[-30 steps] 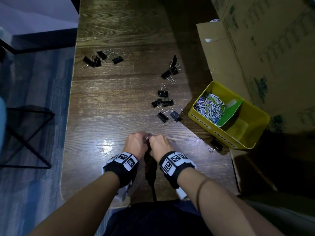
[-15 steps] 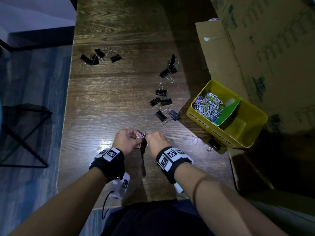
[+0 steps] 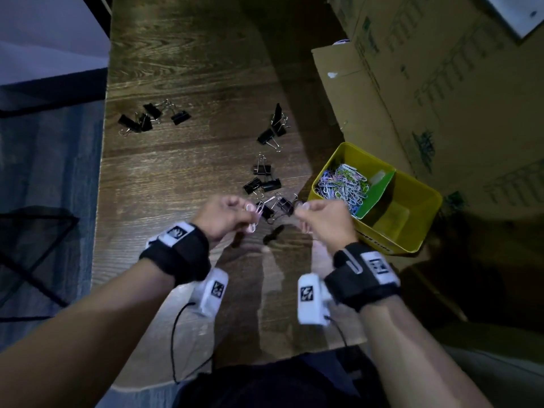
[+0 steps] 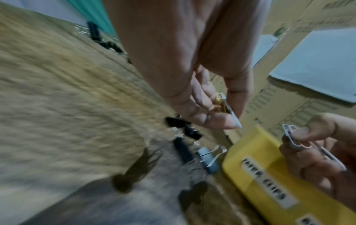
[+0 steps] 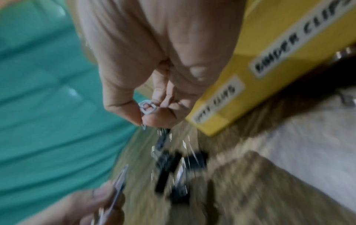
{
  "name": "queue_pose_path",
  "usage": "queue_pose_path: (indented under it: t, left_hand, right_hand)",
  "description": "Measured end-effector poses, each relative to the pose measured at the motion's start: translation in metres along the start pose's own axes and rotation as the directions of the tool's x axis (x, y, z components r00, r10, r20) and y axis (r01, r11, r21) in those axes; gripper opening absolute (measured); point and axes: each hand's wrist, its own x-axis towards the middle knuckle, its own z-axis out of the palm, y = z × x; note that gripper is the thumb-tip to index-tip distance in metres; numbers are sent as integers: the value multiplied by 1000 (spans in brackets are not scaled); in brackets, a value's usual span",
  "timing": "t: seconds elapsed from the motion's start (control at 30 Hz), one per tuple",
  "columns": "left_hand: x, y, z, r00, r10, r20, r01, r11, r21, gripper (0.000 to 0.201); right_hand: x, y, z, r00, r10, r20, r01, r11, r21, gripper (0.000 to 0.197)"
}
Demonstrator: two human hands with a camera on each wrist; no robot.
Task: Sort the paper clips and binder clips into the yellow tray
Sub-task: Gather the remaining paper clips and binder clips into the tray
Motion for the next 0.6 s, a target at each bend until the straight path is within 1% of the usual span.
queue_pose_path:
  t: [0.03,0.07,0.13,0.17,0.2,0.27,0.33,0.37,0.4,0.43,0.47,0.5,0.53,0.57,0.6]
  left_hand:
    - [6,13,11,999,35,32,-36,999,10,18]
    - [12,27,23,996,69,58,-70,997,20,18]
    - [26,50,50,988,120,95,-124,992,37,20]
    - [32,61,64,984,139,110,-145,988,49,20]
    - [36,70,78,980,158,121,-167,984,65,20]
    - [45,81,103,973,186,134,-203,971,127,20]
    - [53,85,120,966,220,138,-247,943,223,19]
    - [57,85,125,957,243,159,-282,911,302,14]
    - [60,85,127,944,258,203,-321,859,398,6]
    - [62,85,127,933,257,251,-352,792,499,12]
    - [64,84,126,923,247,294,-378,721,581,23]
    - [64,83,124,915,234,328,-394,685,613,33]
    - [64,83,122,907,232,353,-411,675,613,39]
    - [63,81,119,899,246,363,-426,686,589,40]
    - [61,80,116,892,277,357,-441,712,546,35]
  right_hand:
    - [4,-7,-15,998,-14,-56,19,996,87,30]
    - [10,-13,-28,994,-22,-109,39,987,159,28]
    - [20,-22,-45,979,-16,-202,59,976,211,13]
    - [25,-26,-50,972,-9,-237,60,975,212,10]
    - [29,-29,-56,965,3,-262,51,979,199,10]
    - [35,-31,-65,952,18,-305,19,993,120,15]
    - [39,-27,-68,935,41,-352,-33,999,29,22]
    - [42,-22,-66,925,39,-378,-45,999,-7,19]
    - [44,-17,-64,910,30,-413,-46,999,-29,14]
    - [45,-13,-61,897,20,-442,-42,998,-39,14]
    - [46,-10,-58,893,14,-450,-35,999,-38,20]
    - [45,-8,-56,897,3,-442,-22,999,-36,28]
    - [45,-5,-54,903,-19,-430,-1,999,-45,35]
    - [43,-4,-54,906,-52,-420,30,998,-60,40]
    - [41,-3,-54,906,-92,-413,68,995,-72,42]
